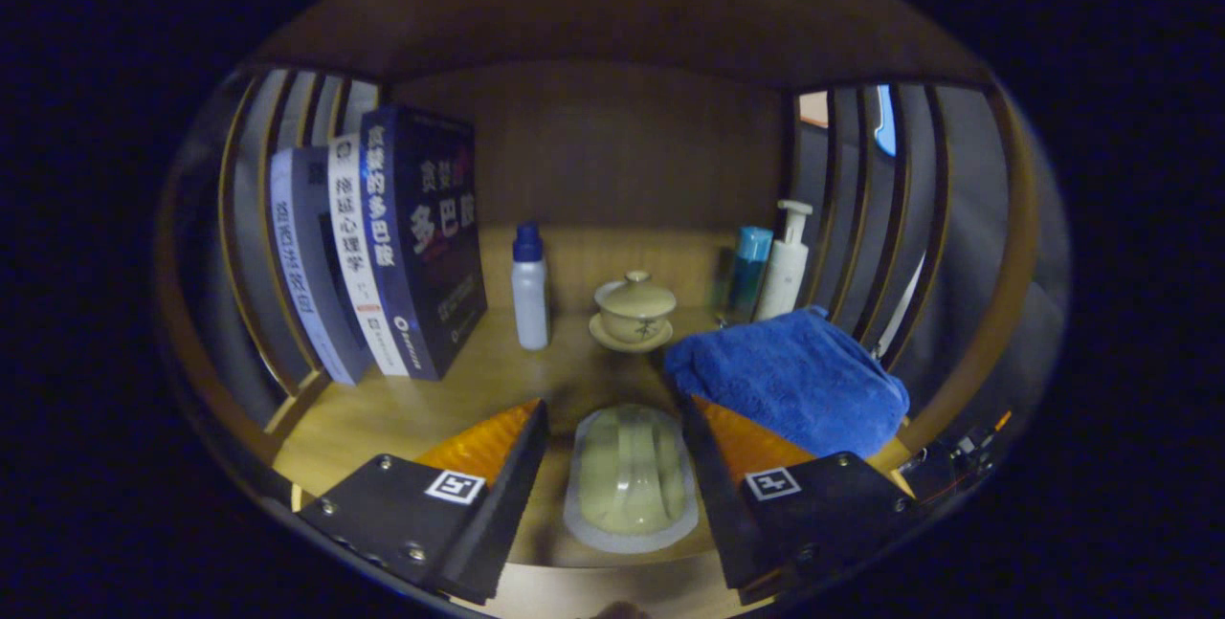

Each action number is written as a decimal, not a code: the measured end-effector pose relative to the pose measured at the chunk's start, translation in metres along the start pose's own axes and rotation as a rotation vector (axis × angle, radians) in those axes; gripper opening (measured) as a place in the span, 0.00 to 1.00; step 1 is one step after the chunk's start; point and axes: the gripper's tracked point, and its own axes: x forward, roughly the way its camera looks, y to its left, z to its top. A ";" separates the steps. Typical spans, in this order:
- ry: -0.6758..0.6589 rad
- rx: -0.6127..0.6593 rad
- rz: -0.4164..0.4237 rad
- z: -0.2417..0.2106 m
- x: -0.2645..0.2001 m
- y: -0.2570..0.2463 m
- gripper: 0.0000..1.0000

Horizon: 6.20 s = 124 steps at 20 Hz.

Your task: Pull open the drawer, take out the items inside it, and place them on the countertop above the cabinet.

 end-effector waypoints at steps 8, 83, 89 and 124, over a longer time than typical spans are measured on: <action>-0.425 0.104 -0.002 0.099 -0.124 -0.029 0.83; 0.078 0.117 0.147 -0.249 -0.218 -0.014 0.98; 0.066 0.143 0.143 -0.238 -0.196 -0.009 0.98; 0.083 0.197 0.136 -0.211 -0.112 0.008 0.99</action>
